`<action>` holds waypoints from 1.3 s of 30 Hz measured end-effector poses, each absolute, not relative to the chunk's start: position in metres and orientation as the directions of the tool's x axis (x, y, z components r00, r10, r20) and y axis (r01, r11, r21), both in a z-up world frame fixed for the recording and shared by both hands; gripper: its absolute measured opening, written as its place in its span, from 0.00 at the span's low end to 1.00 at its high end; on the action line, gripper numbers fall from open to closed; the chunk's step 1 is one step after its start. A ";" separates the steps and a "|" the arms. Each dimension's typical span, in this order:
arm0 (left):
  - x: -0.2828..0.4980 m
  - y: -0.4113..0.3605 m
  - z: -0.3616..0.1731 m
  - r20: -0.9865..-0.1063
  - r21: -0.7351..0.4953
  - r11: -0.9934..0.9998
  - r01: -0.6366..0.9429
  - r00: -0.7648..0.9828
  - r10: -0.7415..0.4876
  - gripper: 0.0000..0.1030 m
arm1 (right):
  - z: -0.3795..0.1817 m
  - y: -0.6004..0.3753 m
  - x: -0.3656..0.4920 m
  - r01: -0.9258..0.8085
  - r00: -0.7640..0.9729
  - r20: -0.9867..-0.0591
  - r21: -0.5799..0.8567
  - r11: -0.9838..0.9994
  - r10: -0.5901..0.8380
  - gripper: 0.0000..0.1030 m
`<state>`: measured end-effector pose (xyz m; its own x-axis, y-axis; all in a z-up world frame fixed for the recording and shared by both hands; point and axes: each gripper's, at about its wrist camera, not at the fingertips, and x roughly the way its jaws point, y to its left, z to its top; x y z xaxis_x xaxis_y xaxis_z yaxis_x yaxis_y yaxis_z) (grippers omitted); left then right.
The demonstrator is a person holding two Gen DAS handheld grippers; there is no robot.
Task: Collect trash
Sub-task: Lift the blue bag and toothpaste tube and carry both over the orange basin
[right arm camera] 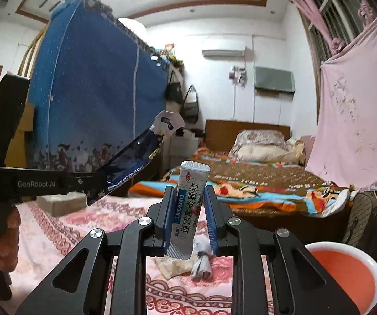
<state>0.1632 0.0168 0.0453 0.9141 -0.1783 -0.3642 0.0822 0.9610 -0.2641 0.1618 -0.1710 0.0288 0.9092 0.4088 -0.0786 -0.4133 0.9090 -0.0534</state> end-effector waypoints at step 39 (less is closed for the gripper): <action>0.212 -0.209 0.032 -0.477 -0.152 0.888 0.433 0.755 -0.450 0.17 | 0.004 -0.363 0.182 0.101 0.973 -0.220 0.127 0.987 -0.071 0.20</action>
